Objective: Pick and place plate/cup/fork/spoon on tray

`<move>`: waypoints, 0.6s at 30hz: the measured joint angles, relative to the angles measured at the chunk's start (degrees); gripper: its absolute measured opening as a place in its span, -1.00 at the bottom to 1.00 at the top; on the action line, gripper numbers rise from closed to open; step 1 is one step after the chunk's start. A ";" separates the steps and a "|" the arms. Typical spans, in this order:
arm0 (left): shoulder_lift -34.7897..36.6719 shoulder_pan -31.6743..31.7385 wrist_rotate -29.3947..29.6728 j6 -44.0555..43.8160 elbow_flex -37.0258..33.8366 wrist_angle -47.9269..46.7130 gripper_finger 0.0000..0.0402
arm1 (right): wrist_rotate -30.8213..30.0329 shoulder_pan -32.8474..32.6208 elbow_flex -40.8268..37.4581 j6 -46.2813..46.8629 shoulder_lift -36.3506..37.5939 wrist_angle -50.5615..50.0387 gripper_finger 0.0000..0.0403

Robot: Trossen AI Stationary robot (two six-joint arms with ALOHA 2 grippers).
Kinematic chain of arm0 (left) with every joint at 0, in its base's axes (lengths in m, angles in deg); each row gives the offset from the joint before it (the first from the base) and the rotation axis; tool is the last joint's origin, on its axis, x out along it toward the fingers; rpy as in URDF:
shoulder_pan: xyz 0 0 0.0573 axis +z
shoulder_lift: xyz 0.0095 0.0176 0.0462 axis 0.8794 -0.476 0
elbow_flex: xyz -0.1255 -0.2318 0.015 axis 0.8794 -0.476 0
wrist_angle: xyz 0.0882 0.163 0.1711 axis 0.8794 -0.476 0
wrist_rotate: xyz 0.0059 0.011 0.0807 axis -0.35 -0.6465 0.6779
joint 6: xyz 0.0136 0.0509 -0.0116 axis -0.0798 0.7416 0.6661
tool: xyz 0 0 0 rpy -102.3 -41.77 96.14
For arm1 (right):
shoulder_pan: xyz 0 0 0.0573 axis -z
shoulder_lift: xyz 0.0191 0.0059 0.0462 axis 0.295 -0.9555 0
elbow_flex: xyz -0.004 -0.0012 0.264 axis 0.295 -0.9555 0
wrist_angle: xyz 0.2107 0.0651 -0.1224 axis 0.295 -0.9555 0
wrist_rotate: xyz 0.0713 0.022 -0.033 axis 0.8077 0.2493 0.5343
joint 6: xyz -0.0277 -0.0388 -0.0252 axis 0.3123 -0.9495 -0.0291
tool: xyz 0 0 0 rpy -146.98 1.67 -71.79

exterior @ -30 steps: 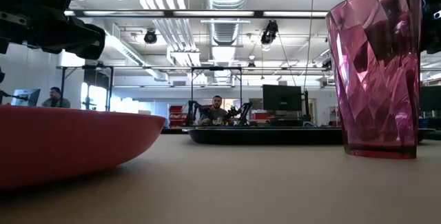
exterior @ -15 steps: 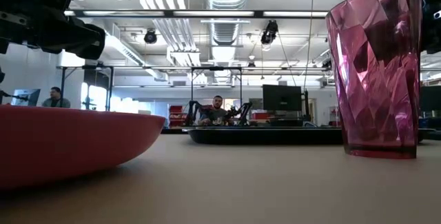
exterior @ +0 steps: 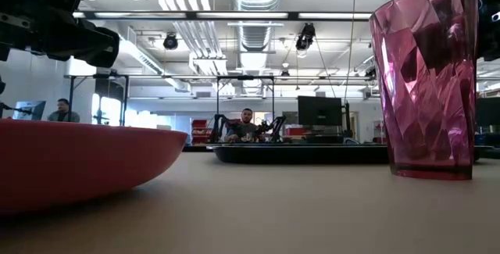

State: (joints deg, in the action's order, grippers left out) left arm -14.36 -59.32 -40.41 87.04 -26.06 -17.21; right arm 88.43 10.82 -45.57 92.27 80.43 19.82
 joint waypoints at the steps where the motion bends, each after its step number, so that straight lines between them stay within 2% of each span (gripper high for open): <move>1: 0.00 -0.01 0.01 0.00 0.00 0.00 -1.00 | -0.01 -0.02 0.00 0.00 0.01 0.00 -0.96; 9: 0.00 0.00 0.02 0.01 0.00 0.00 -1.00 | -0.01 0.01 0.02 0.00 0.00 0.00 -0.96; 14: 0.00 -0.02 0.87 7.68 -0.01 1.11 -1.00 | -0.02 -0.01 0.02 -1.10 0.00 0.09 -0.96; 18: 0.00 -0.02 0.87 9.18 -0.02 1.42 -1.00 | -0.04 -0.02 0.01 -0.51 0.00 0.09 -0.96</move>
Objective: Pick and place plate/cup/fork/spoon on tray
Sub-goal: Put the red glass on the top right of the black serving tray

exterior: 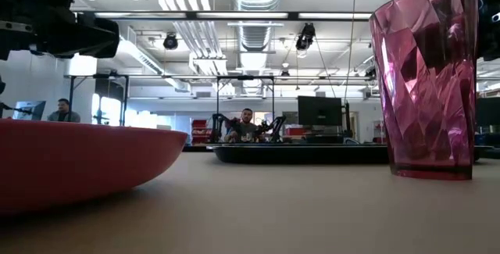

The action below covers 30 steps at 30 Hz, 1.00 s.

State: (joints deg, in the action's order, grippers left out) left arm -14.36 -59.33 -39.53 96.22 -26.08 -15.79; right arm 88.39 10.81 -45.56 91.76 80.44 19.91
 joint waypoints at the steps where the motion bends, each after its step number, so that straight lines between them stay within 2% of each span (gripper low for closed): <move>1: 0.00 0.00 0.00 -0.06 0.01 -0.02 -1.00 | 0.01 0.01 0.00 1.52 0.01 0.02 -0.96; 10: 0.00 0.00 -0.02 -0.42 0.02 3.83 -1.00 | -0.48 0.02 0.00 11.53 0.01 9.58 -0.96; 14: 0.00 0.00 0.85 -7.59 0.00 12.08 -1.00 | -1.38 0.01 0.00 9.89 0.01 12.25 -0.96; 17: 0.02 0.00 1.45 -12.40 0.01 19.26 -1.00 | -5.02 0.00 -0.01 11.22 0.01 12.88 -0.96; 22: 0.00 0.00 1.42 -12.26 0.02 26.57 -1.00 | -6.43 0.00 -0.01 16.93 0.01 13.11 -0.96; 30: 0.00 0.00 1.33 -12.31 0.01 30.20 -1.00 | -6.45 0.02 -0.01 17.02 0.01 13.67 -0.96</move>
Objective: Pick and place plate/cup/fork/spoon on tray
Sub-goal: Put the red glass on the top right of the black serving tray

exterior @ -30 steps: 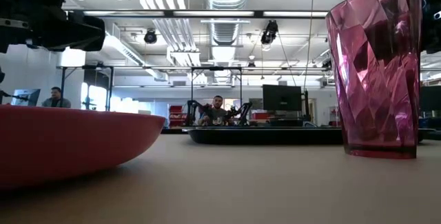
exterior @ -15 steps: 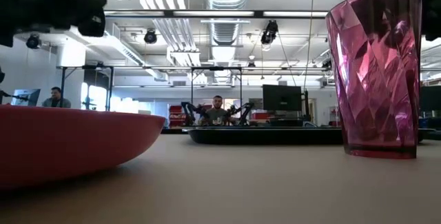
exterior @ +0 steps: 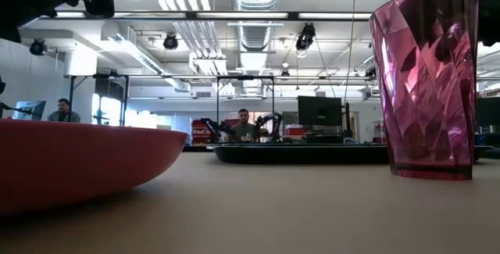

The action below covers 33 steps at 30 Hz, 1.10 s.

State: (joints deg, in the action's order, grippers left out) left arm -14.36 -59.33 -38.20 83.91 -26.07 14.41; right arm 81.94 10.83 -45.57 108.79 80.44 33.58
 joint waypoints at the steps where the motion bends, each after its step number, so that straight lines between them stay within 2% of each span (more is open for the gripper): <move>1: 0.00 -0.02 0.00 -0.02 0.00 0.07 -1.00 | 0.01 0.00 0.00 -0.03 0.00 0.36 -0.96; 8: -0.96 -0.02 0.38 -3.44 0.46 -0.20 -1.00 | -0.12 -0.02 0.00 -2.08 -0.05 3.68 -0.96; 12: -3.58 0.02 2.77 -12.03 4.80 2.65 -1.00 | -4.11 -0.02 0.00 -3.70 -0.08 17.70 -0.96; 14: -5.25 -0.09 1.30 -10.06 9.06 2.74 -1.00 | -4.51 -0.02 0.88 -8.89 -0.02 23.61 -0.96; 16: -7.16 -0.13 2.62 -4.02 14.15 2.62 -1.00 | -4.44 -0.04 3.91 -15.91 -0.08 24.49 -0.96; 20: -10.19 -0.09 4.26 5.21 23.95 -0.42 -1.00 | -4.09 -0.04 11.79 -21.07 -1.84 21.27 -0.96; 23: -12.18 -0.09 4.26 8.99 29.68 -5.80 -1.00 | -0.65 -0.02 17.41 -22.58 -5.09 17.76 -0.96; 27: -15.26 -0.09 4.24 12.78 34.36 -6.29 -1.00 | 4.90 -0.02 25.52 -23.07 -9.66 11.52 -0.96; 33: -19.15 -0.11 3.87 13.53 38.98 -2.97 -1.00 | 5.03 -0.02 38.57 -22.38 -15.37 -5.54 -0.96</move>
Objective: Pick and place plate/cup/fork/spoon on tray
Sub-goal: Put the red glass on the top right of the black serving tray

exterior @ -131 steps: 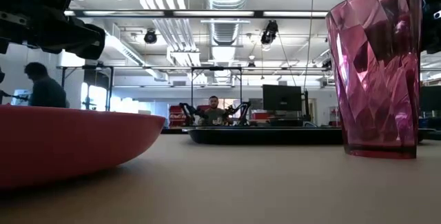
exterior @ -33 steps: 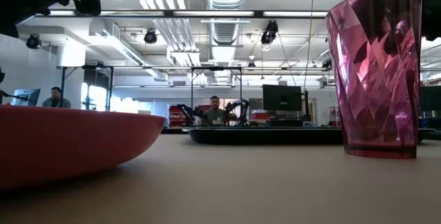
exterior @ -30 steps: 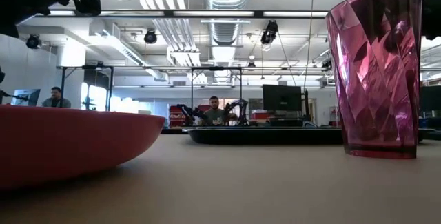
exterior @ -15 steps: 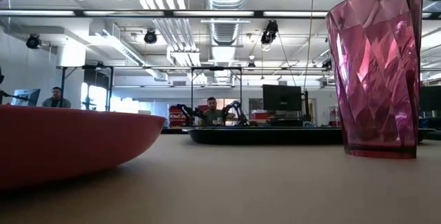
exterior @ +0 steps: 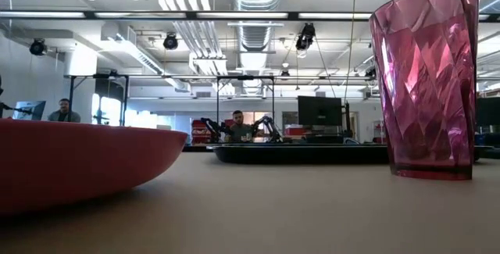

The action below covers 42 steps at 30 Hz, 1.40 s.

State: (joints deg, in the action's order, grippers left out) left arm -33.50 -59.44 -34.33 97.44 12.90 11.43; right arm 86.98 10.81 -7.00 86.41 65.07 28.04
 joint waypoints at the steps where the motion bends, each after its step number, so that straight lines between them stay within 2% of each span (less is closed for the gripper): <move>1: -0.58 0.00 -0.08 -1.39 0.68 0.19 -1.00 | -0.43 0.00 2.21 0.62 -0.84 -2.88 -0.96; 3: -1.51 0.02 -0.09 -5.08 2.03 -0.04 -0.98 | -2.20 0.00 7.56 2.40 -2.48 -9.69 -0.95; 5: -2.34 0.00 -0.72 -7.26 3.03 -0.49 -0.93 | -3.81 0.02 14.30 3.05 -4.16 -20.76 -0.93; 9: -3.84 -0.04 -0.65 -9.40 5.37 -3.39 -0.70 | -8.58 0.00 29.27 7.53 -9.60 -41.73 -0.79; 11: -4.36 -0.02 1.56 -10.62 6.60 -4.85 -0.56 | -10.33 0.02 36.22 9.22 -13.24 -49.89 -0.69; 15: -3.41 0.02 3.91 -10.94 9.78 -15.99 -0.36 | -10.83 0.02 47.95 13.07 -21.31 -66.81 -0.49; 19: -2.06 0.00 4.71 -13.42 12.37 -24.91 -0.29 | -10.99 0.02 54.74 20.43 -29.00 -83.39 -0.37; 23: -0.33 0.02 4.92 -13.47 13.04 -26.51 -0.29 | -10.73 0.02 56.77 25.75 -35.28 -91.18 -0.33; 34: 3.66 0.00 4.91 -13.53 12.69 -32.93 -0.28 | 0.88 0.00 52.71 33.84 -47.14 -94.10 -0.40; 42: 4.14 0.00 4.89 -13.53 12.96 -33.22 -0.28 | 2.16 0.00 51.20 35.90 -56.34 -101.78 -0.31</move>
State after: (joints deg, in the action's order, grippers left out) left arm -29.36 -59.44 -29.44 83.91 25.86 -21.79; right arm 89.13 10.81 44.19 122.31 8.73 -73.74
